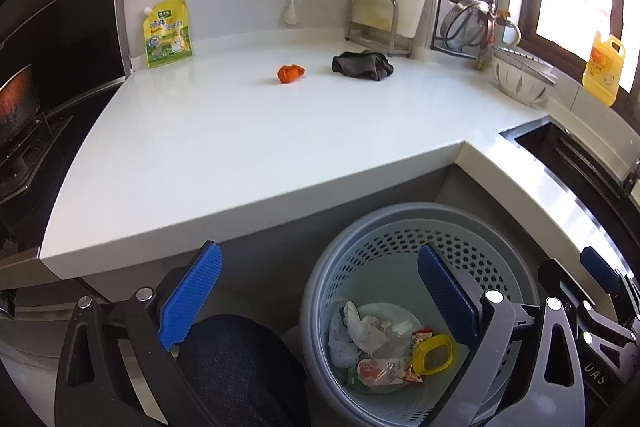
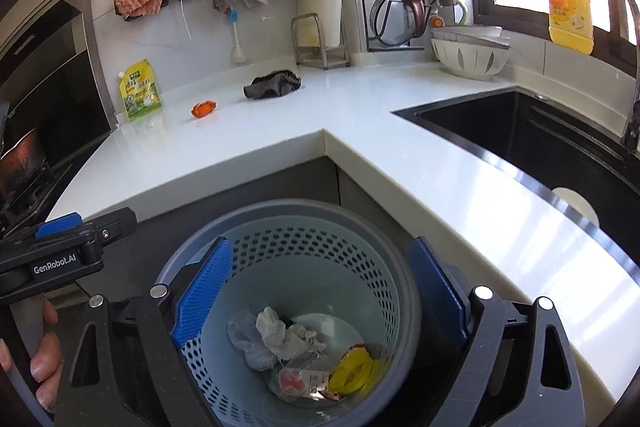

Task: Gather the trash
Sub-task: 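Move both open tools back toward the orange peel and grey cloth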

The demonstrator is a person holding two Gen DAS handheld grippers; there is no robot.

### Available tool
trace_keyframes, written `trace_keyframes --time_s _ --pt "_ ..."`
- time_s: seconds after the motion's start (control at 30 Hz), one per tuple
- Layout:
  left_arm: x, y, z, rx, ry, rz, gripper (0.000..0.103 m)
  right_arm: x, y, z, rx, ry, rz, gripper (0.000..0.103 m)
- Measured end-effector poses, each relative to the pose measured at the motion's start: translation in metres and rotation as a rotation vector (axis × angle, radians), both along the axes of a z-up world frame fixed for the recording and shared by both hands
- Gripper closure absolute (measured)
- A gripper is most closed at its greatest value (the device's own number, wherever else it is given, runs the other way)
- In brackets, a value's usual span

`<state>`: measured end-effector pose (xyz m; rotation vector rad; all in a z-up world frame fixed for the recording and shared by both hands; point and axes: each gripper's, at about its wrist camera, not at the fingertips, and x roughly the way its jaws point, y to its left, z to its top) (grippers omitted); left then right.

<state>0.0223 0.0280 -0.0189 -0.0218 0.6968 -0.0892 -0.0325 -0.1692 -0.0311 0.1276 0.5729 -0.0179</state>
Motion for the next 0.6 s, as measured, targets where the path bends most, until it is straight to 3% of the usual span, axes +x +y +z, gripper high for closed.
trace_keyframes --time_s 0.17,0.4,0.6 --pt "0.025 0.013 0.029 0.03 -0.056 0.076 0.006 0.035 0.006 0.041 -0.121 -0.085 -0.004 0.017" --pt "0.077 0.025 0.056 0.045 -0.066 0.157 0.006 0.1 0.016 0.079 -0.214 -0.077 0.041 0.017" --pt "0.123 0.031 0.063 0.038 -0.054 0.205 0.006 0.152 0.023 0.09 -0.251 -0.066 0.084 0.017"
